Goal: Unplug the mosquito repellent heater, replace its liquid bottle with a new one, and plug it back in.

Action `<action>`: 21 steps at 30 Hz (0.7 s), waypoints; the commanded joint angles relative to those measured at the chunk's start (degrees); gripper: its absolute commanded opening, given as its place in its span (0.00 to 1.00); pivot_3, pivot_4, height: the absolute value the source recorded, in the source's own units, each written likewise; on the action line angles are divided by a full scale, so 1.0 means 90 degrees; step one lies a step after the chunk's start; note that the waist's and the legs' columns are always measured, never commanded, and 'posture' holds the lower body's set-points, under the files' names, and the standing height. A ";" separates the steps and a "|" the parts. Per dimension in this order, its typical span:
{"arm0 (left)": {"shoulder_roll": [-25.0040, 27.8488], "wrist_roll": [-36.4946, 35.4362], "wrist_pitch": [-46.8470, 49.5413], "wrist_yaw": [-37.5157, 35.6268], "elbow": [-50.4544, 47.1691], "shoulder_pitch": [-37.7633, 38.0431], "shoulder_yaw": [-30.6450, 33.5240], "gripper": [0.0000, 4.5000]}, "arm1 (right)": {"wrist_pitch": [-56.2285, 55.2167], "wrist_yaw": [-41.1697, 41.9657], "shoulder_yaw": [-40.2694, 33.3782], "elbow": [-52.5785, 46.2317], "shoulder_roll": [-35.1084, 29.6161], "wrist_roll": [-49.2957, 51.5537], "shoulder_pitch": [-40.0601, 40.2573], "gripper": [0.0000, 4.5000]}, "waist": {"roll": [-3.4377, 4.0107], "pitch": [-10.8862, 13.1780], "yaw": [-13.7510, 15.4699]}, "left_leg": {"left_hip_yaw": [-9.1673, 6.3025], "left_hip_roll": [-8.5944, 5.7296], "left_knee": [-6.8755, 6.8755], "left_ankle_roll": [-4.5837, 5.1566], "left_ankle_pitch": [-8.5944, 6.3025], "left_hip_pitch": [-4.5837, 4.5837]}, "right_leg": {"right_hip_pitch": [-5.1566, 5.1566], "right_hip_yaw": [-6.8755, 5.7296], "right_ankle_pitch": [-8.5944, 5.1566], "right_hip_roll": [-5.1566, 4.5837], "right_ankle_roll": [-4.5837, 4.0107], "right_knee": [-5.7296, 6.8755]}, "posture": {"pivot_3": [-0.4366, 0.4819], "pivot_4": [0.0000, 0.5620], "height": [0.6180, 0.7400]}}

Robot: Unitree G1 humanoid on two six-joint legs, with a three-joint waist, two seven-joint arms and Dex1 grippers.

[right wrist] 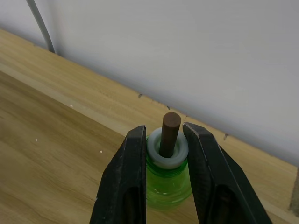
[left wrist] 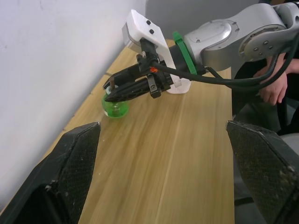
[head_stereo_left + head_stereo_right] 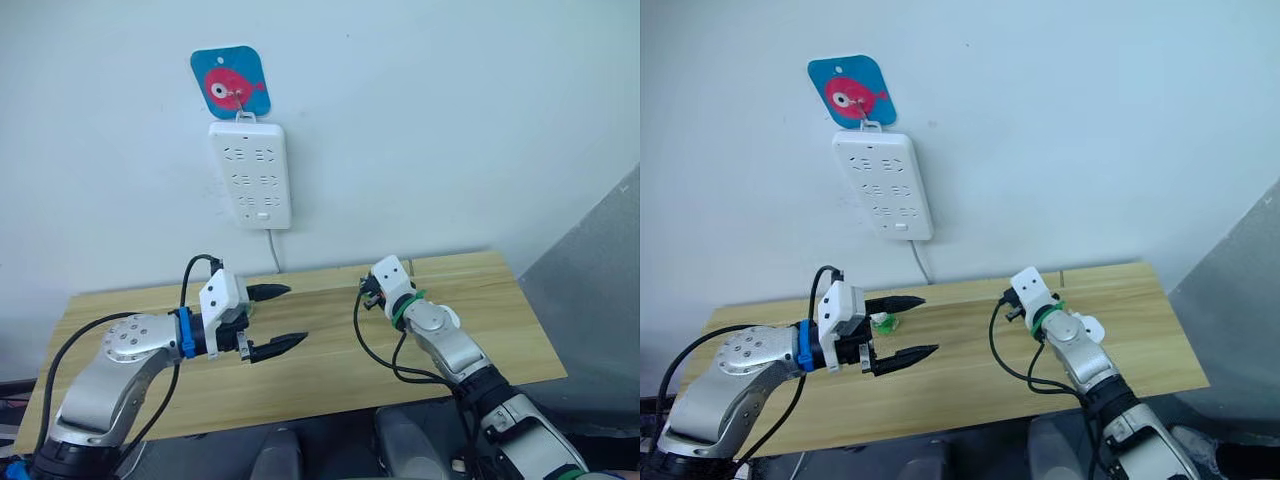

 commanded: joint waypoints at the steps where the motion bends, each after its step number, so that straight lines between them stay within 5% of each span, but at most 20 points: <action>1: 0.0059 -0.0135 -0.0019 0.0026 -0.0266 -0.0009 0.0242 1.00 | -0.0428 0.0166 -0.0208 0.0291 0.0159 -0.0206 -0.0134 0.19 | 0.0002 0.0009 0.0024 | 0.0000 0.0000 0.0000 0.0000 0.0000 0.0000 | 0.0000 0.0000 0.0000 0.0000 0.0000 0.0000 | 0.42 0.38 1.00; 10: 0.0099 -0.0017 -0.0106 0.0125 -0.0355 0.0218 0.0384 1.00 | -0.0546 0.0583 -0.0648 0.0668 0.0434 -0.0272 -0.0058 0.19 | 0.0002 0.0086 0.0090 | -0.0002 0.0000 0.0000 0.0000 0.0000 0.0002 | 0.0000 -0.0001 0.0001 0.0000 -0.0001 0.0001 | 0.44 0.39 1.00; 19: -0.0079 0.0129 -0.0331 0.0558 -0.0327 0.0453 0.0664 1.00 | -0.0769 0.0631 -0.0975 0.0085 0.0528 -0.0285 0.0205 0.86 | 0.0002 0.0103 0.0131 | -0.0002 0.0000 -0.0002 0.0000 0.0000 0.0001 | 0.0000 -0.0001 0.0001 -0.0002 -0.0002 0.0001 | 0.46 0.39 1.00; 21: -0.0100 0.0144 -0.0414 0.0619 -0.0343 0.0610 0.0803 1.00 | -0.0633 0.0691 -0.1079 -0.0514 0.0536 -0.0160 0.0413 0.86 | 0.0001 0.0106 0.0153 | -0.0002 0.0000 -0.0004 0.0000 0.0000 0.0000 | -0.0001 -0.0001 0.0001 -0.0002 -0.0002 0.0000 | 0.47 0.39 1.00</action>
